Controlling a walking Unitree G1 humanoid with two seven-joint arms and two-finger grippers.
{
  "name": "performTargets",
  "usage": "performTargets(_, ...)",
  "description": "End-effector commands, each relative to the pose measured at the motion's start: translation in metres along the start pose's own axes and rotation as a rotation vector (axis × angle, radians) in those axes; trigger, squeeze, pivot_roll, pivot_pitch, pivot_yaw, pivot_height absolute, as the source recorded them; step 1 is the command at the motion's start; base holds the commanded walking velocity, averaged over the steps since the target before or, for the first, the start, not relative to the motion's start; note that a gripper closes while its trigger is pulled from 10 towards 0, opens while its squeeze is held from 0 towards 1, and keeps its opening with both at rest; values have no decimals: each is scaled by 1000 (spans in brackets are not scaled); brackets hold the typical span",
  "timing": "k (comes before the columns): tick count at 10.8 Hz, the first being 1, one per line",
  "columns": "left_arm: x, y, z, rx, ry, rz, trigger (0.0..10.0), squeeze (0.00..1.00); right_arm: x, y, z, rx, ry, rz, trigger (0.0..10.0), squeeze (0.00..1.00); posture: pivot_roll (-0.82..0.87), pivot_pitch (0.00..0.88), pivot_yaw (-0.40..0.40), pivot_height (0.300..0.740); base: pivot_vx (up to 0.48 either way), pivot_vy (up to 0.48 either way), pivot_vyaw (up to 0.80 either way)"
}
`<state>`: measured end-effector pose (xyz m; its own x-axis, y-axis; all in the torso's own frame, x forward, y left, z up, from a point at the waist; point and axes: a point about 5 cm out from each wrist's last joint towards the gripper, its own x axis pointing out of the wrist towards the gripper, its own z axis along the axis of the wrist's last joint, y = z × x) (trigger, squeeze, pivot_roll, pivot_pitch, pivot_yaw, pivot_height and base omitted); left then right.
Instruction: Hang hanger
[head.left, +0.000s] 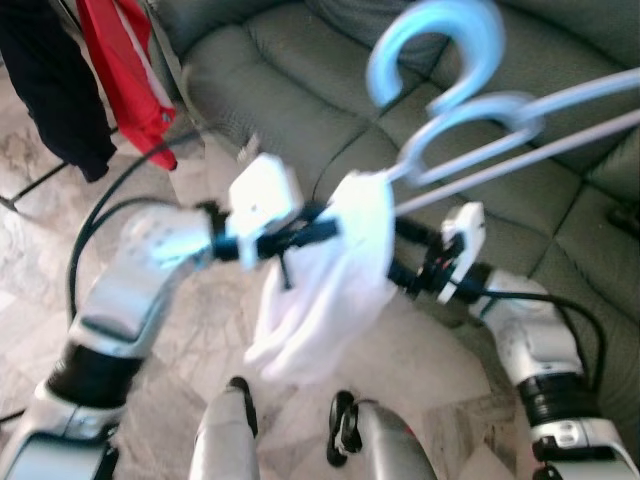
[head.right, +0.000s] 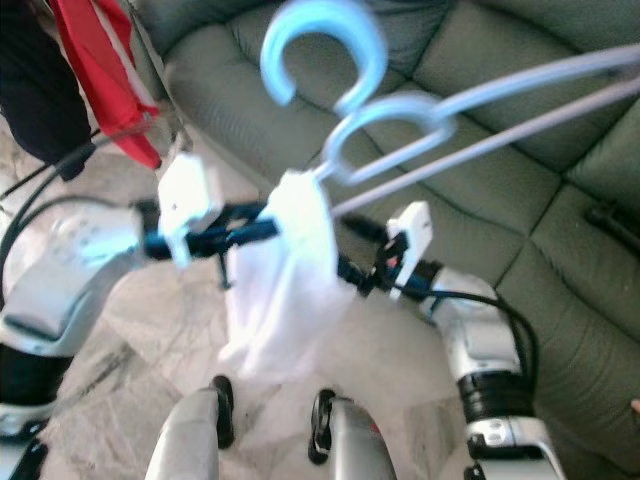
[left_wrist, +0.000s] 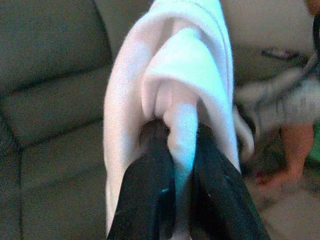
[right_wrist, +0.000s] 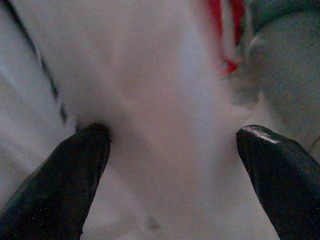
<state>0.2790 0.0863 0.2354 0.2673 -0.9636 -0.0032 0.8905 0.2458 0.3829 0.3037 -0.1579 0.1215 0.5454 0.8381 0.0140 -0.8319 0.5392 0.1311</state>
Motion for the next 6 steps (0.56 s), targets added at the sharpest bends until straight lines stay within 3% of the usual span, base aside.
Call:
performTargets(1,10,-4,24,62,-81,-44,0,0,1,3,-11,25,49,19,10000,482,69,254,-41,740,0,0,0)
performTargets(3,15,-3,58,70,-192,-42,0,0,-7,-4,-34,55,156,-45,10000,204,81,257,-46,740,0,0,0)
performTargets(4,14,0,63,72,-207,-20,0,0,-12,-9,-45,45,235,-110,10000,71,87,259,-49,740,0,0,0)
performTargets(5,8,8,59,89,-181,25,0,0,-22,-17,-54,32,299,-200,7451,8,90,261,-51,740,0,0,0)
performTargets(6,-6,21,42,87,-107,99,0,0,-46,-27,-60,36,352,-320,0,0,83,263,-54,740,0,0,0)
